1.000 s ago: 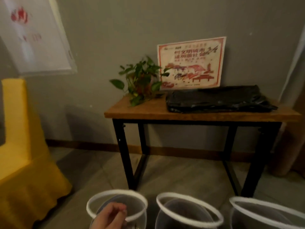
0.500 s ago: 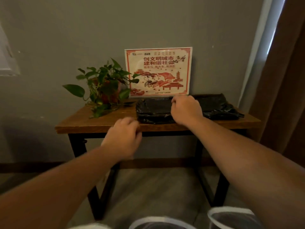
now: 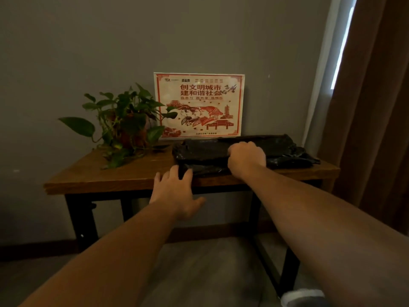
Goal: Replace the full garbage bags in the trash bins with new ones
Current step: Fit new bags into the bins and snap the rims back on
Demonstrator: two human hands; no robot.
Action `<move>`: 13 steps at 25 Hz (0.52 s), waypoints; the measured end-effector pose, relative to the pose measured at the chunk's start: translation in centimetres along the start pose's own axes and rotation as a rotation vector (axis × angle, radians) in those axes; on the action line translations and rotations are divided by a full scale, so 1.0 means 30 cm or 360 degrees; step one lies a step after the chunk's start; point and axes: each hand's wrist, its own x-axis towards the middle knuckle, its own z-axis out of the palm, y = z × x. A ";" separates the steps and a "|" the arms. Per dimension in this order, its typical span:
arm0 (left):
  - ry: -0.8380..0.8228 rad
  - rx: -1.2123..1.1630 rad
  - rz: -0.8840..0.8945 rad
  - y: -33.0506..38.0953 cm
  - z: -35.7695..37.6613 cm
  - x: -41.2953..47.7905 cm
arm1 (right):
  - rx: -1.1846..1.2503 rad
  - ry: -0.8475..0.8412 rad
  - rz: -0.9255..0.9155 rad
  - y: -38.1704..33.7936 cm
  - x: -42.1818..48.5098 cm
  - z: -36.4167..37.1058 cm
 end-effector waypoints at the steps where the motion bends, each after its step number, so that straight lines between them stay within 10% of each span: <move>1: 0.0003 0.0045 0.0028 -0.010 0.008 -0.006 | 0.0165 0.0106 0.0054 0.008 0.003 -0.012; 9: -0.0229 -0.0012 -0.0084 0.015 -0.028 0.024 | 0.1032 0.0858 -0.0055 0.009 0.064 -0.386; 13: -0.0203 -0.0727 -0.0228 0.018 -0.165 -0.012 | 0.1101 0.0822 -0.0396 -0.070 -0.026 -0.560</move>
